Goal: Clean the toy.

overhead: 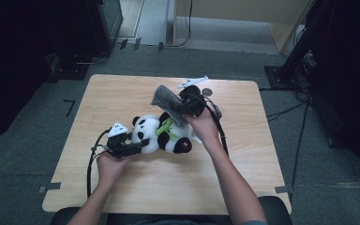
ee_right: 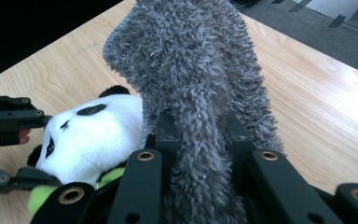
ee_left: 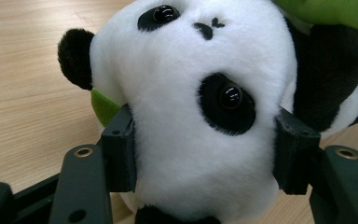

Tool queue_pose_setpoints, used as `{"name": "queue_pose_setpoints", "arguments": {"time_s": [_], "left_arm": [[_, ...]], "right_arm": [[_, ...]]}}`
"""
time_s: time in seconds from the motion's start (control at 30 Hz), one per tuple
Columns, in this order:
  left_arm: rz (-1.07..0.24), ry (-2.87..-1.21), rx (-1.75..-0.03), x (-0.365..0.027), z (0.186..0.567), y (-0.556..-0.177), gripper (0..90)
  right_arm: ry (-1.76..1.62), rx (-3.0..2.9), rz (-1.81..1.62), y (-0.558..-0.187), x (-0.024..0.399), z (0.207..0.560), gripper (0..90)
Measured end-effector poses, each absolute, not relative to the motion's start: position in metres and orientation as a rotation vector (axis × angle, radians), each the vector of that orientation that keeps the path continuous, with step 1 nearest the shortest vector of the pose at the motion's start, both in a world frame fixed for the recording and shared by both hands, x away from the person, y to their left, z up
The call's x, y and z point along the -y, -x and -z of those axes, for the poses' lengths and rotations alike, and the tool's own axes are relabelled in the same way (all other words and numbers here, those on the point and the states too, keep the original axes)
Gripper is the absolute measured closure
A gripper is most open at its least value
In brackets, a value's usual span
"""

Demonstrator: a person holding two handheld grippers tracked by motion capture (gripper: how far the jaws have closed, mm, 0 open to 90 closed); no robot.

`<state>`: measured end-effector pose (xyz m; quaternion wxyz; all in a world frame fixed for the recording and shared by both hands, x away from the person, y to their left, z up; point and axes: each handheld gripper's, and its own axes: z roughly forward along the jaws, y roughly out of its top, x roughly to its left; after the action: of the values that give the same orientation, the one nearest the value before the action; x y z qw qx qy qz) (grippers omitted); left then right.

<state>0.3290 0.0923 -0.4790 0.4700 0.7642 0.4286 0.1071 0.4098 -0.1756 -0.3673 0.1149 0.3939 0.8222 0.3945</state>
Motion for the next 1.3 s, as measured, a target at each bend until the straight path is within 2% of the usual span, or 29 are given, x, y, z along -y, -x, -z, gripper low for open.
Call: {"name": "queue_pose_setpoints", "arguments": {"time_s": [0.43, 0.7, 0.83, 0.93, 1.3], "left_arm": [[-0.266, -1.863, -1.056, -0.092, 0.480, -0.329, 31.7], [-0.269, -1.871, -1.031, -0.093, 0.482, -0.330, 18.9], [-0.274, -1.859, -1.016, -0.093, 0.486, -0.331, 12.7], [-0.261, -1.844, -1.027, -0.094, 0.487, -0.332, 11.5], [-0.261, -1.859, -1.049, -0.093, 0.488, -0.331, 14.3]], "right_arm": [[-1.111, -2.491, -1.126, -0.425, 0.131, 0.372, 73.6], [-1.035, -2.601, -1.101, -0.431, 0.084, 0.380, 72.8], [-1.021, -2.684, -1.025, -0.435, 0.065, 0.398, 70.5], [-1.023, -2.700, -1.006, -0.438, 0.064, 0.406, 69.5], [-1.064, -2.668, -0.928, -0.446, 0.088, 0.404, 64.8]]}}
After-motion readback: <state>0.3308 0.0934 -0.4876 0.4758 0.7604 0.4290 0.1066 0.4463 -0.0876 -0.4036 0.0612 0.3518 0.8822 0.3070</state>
